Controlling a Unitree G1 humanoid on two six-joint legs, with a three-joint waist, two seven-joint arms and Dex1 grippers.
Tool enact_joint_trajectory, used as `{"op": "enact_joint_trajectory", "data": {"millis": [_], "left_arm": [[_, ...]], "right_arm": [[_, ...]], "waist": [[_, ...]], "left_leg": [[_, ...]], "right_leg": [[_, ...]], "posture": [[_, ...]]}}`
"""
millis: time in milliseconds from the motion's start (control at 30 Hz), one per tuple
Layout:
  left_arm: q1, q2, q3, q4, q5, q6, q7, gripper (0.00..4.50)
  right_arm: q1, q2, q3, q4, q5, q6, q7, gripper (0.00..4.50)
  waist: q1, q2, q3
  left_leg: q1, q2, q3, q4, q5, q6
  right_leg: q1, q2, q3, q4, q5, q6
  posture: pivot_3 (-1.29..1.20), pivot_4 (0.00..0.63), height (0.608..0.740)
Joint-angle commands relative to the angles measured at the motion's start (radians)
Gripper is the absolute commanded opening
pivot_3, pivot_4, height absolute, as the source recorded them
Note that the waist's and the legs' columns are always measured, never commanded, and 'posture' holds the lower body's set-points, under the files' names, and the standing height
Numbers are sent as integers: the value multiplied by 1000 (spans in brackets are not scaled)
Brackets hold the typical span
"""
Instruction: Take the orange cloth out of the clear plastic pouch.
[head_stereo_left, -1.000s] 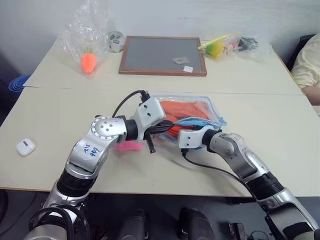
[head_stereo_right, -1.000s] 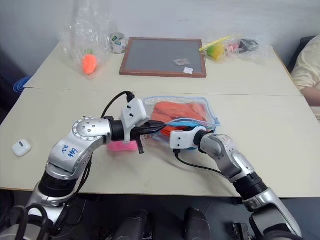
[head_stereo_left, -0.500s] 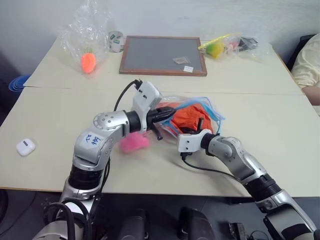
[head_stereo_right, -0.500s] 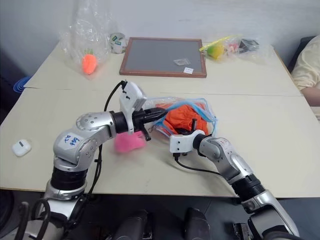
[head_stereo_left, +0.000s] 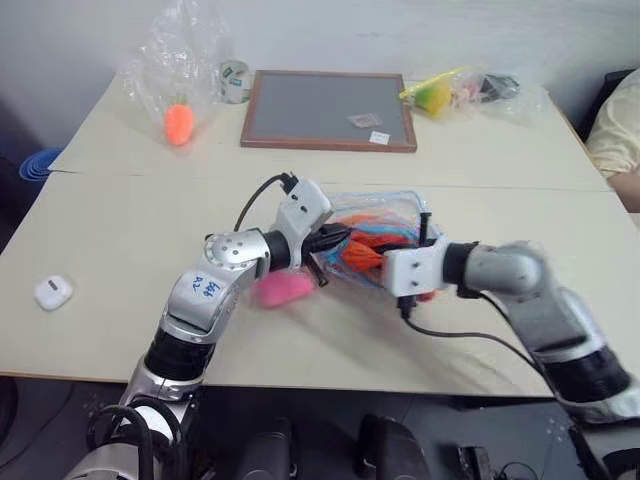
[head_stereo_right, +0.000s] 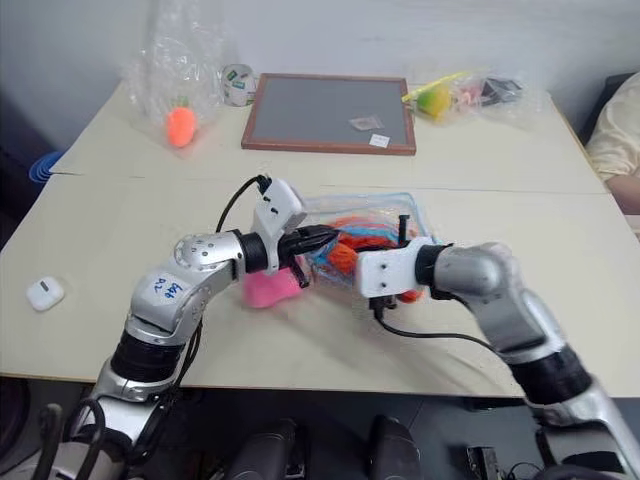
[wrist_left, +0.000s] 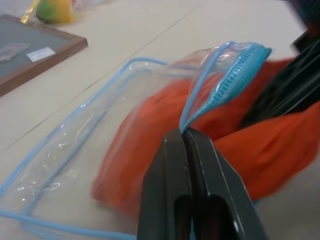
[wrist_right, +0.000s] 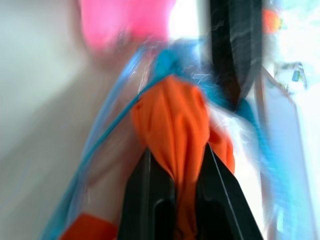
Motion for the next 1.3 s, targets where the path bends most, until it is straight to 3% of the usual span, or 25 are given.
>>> {"op": "enact_joint_trajectory", "data": {"millis": [33,100,167,267,367,467,567,700,833,933,1133,1267,1300], "left_arm": [[2,19,5,21,35,-32,7,0],[8,42,-3,16,44,-53,-11,0],[18,68,-12,1,51,-75,-36,0],[61,144,-34,-60,55,-142,-121,0],[106,220,-39,-117,48,-194,-201,0],[125,251,-30,-135,49,-208,-223,0],[128,268,-24,-140,61,-224,-230,0],[115,256,-17,-123,80,-213,-203,0],[101,229,-12,-117,83,-185,-179,0],[103,221,20,-155,26,-120,-193,668],[123,282,109,-244,-87,-21,-256,2526],[130,355,227,-311,-248,88,-332,3767],[135,386,262,-327,-298,116,-362,4141]], "right_arm": [[21,-168,-236,-170,424,225,249,17],[17,-279,-368,-113,580,351,341,17],[5,-356,-440,-20,625,408,376,17],[-38,-471,-461,236,529,309,428,17],[-120,-533,-353,537,257,-54,354,17],[-255,-515,-221,789,-40,-429,125,17],[-303,-449,-168,913,-175,-652,-80,17],[-120,-381,-147,922,-216,-775,-189,17],[123,-311,-164,845,-146,-730,-197,17],[216,-306,-185,804,-107,-705,-176,1004],[290,-355,-266,700,34,-584,-63,3042],[384,-397,-361,594,211,-425,77,4403],[410,-407,-398,565,266,-362,115,4500]], "waist": [[1,0,0],[-2,0,0],[-3,0,0],[-9,0,0],[-12,1,1],[-19,1,1],[-27,2,1],[-24,1,1],[-2,2,1],[-4,3,1],[-7,3,1],[-3,3,1],[-3,3,1]], "left_leg": [[0,0,0,0,0,1],[0,-1,0,0,-1,1],[0,0,0,0,-1,2],[1,1,1,-1,-1,2],[1,0,4,-2,-1,1],[1,-1,5,-2,-1,1],[0,0,6,-2,0,0],[0,1,5,-5,0,-1],[-1,0,6,-4,1,-1],[-1,0,5,-2,1,0],[1,2,2,-2,1,0],[1,1,1,-1,1,0],[1,1,1,-1,1,0]], "right_leg": [[0,0,0,0,0,0],[0,-1,0,-1,0,0],[1,-1,0,-1,0,0],[0,-1,0,-2,0,0],[-1,-1,2,-1,0,0],[-2,-1,3,-1,0,0],[-4,-1,4,0,0,0],[-3,0,2,-2,0,0],[-1,0,-1,-2,0,0],[-1,-1,1,-1,0,1],[0,0,1,-1,0,0],[0,0,1,-1,0,0],[1,0,1,-1,0,0]], "posture": [[0,150,740],[0,150,740],[0,150,740],[0,150,740],[0,150,740],[0,150,740],[0,150,740],[0,150,740],[0,150,740],[0,150,740],[0,150,740],[0,150,740],[0,150,740]]}}
